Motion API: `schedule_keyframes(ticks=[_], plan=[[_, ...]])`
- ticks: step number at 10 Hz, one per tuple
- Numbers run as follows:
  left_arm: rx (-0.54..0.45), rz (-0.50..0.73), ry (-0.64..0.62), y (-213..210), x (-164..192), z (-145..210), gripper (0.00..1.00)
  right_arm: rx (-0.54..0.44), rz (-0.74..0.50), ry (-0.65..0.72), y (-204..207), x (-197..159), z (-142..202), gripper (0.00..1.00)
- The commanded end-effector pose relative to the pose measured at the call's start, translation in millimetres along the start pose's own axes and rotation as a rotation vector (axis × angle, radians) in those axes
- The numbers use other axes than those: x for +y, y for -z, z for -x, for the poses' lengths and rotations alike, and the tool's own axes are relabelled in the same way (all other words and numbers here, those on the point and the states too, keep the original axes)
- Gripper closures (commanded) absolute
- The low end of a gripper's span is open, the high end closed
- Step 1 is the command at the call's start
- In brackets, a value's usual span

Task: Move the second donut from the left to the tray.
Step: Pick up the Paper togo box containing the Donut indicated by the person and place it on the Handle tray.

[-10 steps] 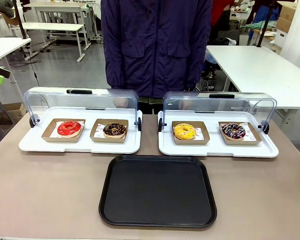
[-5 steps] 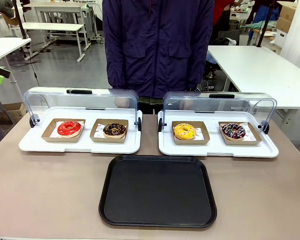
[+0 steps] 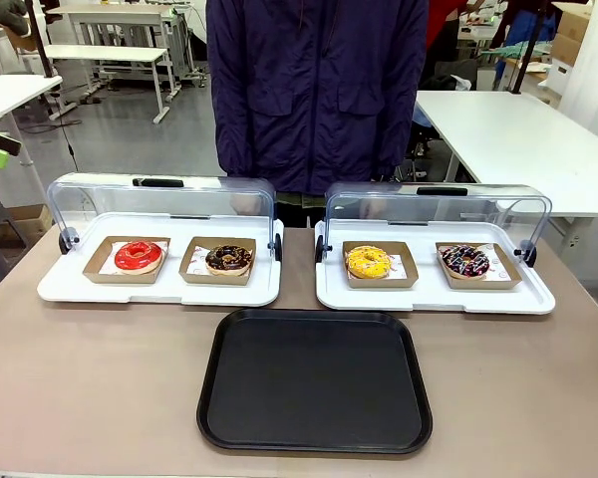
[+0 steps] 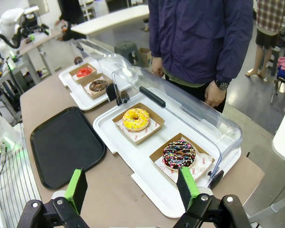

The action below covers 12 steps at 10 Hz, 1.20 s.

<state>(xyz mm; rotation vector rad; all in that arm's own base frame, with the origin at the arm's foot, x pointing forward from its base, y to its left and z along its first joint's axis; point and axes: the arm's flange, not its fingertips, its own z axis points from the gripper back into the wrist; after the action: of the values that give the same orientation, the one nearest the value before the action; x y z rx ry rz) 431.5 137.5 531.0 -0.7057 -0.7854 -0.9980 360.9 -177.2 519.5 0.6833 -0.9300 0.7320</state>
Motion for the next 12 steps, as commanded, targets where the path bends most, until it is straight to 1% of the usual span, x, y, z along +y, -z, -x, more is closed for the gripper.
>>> schedule_keyframes(ticks=[1, 12], plan=[[-0.016, 0.007, 0.009, -0.7, -0.8, -1.3, 0.0, -0.03, -0.001, -0.025, 1.3, -3.2, -2.5, 0.0], [-0.016, 0.007, 0.009, -0.7, -0.8, -1.3, 0.0, -0.03, -0.001, -0.025, 1.3, -3.2, -2.5, 0.0]])
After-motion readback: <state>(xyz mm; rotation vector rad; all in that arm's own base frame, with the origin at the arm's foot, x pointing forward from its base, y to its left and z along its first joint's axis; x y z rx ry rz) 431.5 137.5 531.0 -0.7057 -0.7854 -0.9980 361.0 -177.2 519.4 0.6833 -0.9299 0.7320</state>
